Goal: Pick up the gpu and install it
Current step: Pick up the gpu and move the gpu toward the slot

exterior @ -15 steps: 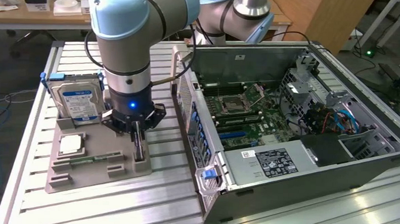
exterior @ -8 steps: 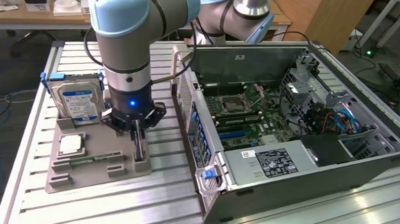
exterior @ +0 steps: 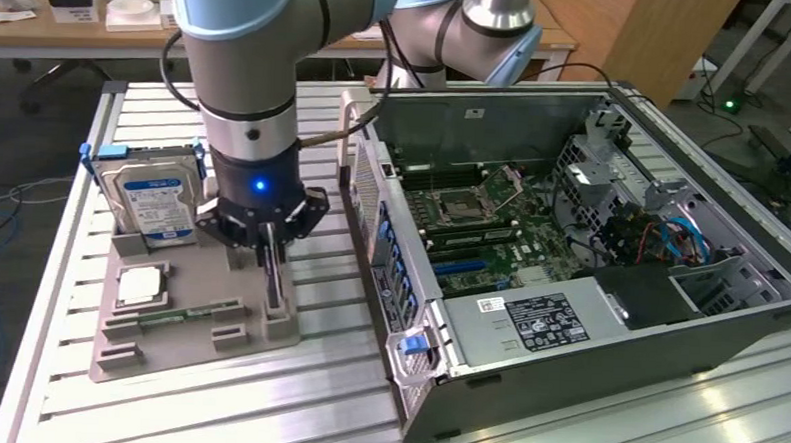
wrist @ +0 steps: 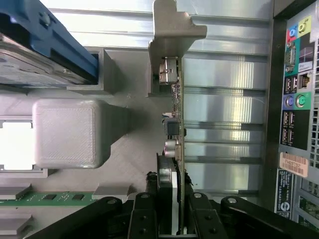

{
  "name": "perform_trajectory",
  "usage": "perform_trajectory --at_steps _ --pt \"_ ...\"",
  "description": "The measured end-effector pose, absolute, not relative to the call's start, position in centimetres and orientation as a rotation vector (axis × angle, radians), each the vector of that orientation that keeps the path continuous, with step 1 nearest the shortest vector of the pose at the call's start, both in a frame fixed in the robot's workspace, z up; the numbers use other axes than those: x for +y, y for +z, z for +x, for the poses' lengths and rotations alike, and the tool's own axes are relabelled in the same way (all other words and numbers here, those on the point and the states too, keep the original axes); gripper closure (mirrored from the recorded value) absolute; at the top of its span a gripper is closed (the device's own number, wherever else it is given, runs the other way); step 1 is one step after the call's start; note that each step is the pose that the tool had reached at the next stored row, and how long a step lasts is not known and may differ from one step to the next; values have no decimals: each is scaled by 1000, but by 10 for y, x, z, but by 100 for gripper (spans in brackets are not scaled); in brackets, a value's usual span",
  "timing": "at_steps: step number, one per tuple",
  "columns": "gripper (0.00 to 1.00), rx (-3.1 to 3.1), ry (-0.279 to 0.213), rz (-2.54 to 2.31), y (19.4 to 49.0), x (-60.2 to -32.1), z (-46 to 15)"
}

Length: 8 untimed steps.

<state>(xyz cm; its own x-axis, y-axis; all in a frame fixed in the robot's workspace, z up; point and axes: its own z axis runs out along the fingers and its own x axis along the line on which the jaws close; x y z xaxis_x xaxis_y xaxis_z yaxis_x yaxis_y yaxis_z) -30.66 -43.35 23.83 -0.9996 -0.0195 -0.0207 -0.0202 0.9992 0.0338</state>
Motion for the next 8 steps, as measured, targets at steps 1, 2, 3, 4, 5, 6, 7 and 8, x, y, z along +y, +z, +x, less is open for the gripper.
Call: perform_trajectory --at_steps 1,2,3,4,5,6,7,8 --pt "72 3121 53 -31 241 -434 -307" --pt "72 3121 53 -31 245 -434 -307" --pt "72 3121 53 -31 249 -434 -307" --pt "72 3121 53 -31 252 -434 -307" --pt "72 3121 53 -31 255 -434 -307" --pt "72 3121 53 -31 258 -434 -307" --pt "72 3121 53 -31 261 -434 -307" --pt "72 3121 53 -31 263 -434 -307"
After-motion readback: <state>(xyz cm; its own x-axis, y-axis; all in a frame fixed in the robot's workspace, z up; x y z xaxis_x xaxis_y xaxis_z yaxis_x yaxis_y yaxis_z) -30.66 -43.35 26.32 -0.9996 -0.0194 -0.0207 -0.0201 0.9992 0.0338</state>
